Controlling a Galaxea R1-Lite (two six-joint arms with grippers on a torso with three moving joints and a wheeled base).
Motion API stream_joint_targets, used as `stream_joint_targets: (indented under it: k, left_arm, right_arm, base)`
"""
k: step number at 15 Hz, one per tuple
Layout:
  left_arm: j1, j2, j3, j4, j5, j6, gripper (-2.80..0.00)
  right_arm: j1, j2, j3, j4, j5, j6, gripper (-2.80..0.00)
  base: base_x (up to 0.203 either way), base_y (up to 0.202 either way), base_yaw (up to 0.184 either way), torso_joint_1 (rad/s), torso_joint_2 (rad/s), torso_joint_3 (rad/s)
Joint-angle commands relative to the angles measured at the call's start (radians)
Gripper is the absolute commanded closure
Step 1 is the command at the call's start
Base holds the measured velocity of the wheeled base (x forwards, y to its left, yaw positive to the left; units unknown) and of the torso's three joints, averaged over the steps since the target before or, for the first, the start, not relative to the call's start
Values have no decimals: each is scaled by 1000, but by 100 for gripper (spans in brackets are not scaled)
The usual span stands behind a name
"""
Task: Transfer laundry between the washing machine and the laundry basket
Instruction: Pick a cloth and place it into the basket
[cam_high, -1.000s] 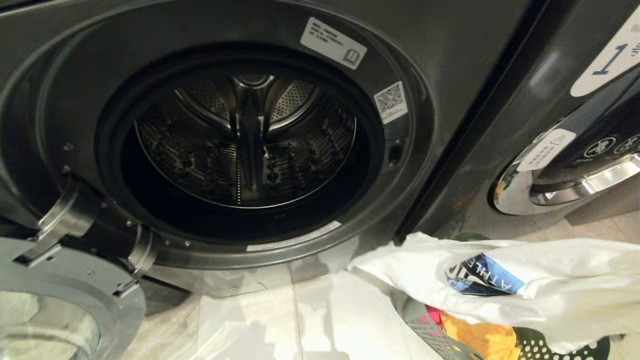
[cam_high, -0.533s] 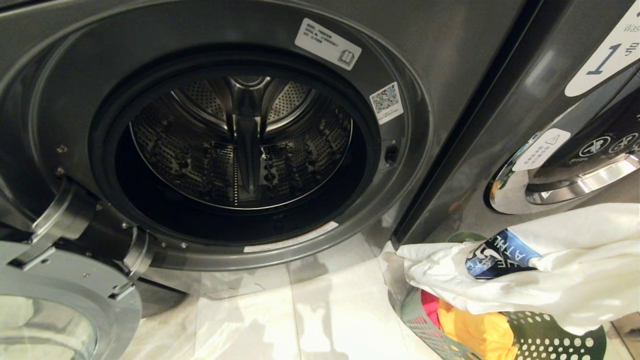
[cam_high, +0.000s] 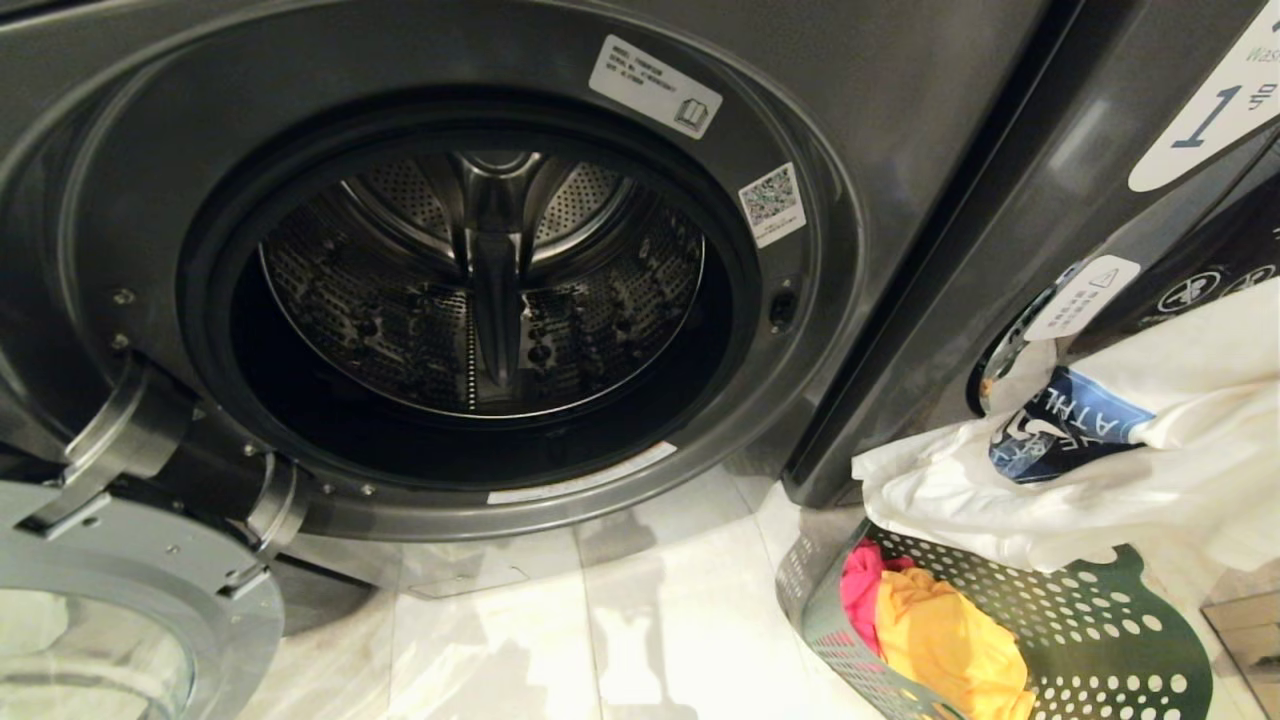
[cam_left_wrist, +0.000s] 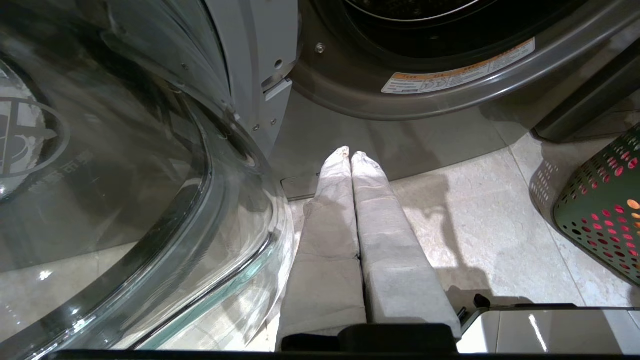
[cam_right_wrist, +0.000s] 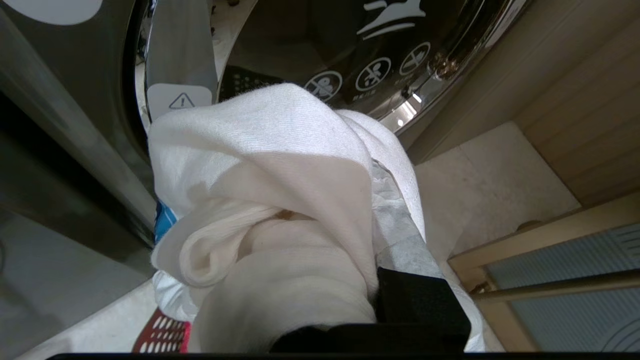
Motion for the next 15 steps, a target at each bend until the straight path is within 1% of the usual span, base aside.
stream_joint_targets:
  k: [1,4,6,7,9,11,13,15]
  left_arm:
    - [0,0,2,0,0,0,0]
    - [0,0,2,0,0,0,0]
    - [0,0,2,0,0,0,0]
    - [0,0,2,0,0,0,0]
    - [0,0,2,0,0,0,0]
    - [0,0,2,0,0,0,0]
    - [0,0,2,0,0,0,0]
    - [0,0,2,0,0,0,0]
  right_arm:
    - [1,1,-26,-26,-2,-32,0]
    - [2,-14,-43,-112,5,-95,0]
    - [3,-32,-36,-190,9,-159,0]
    - [3,-49,-30,-196,16,-180,0]
    - [2,-90,-19,-174,71,-190,0]
    - [-1,-129,-10,-124,90,-191,0]
    - [-3,-180,-7,-58,106,-192,0]
    - [-6,-230,-1,23,145,-192,0]
  base:
    - [0,0,0,0,0,0]
    - [0,0,0,0,0,0]
    - [0,0,0,0,0,0]
    - [0,0,0,0,0,0]
    - [0,0,0,0,0,0]
    - [0,0,0,0,0,0]
    - [0,0,0,0,0,0]
    - [0,0,0,0,0,0]
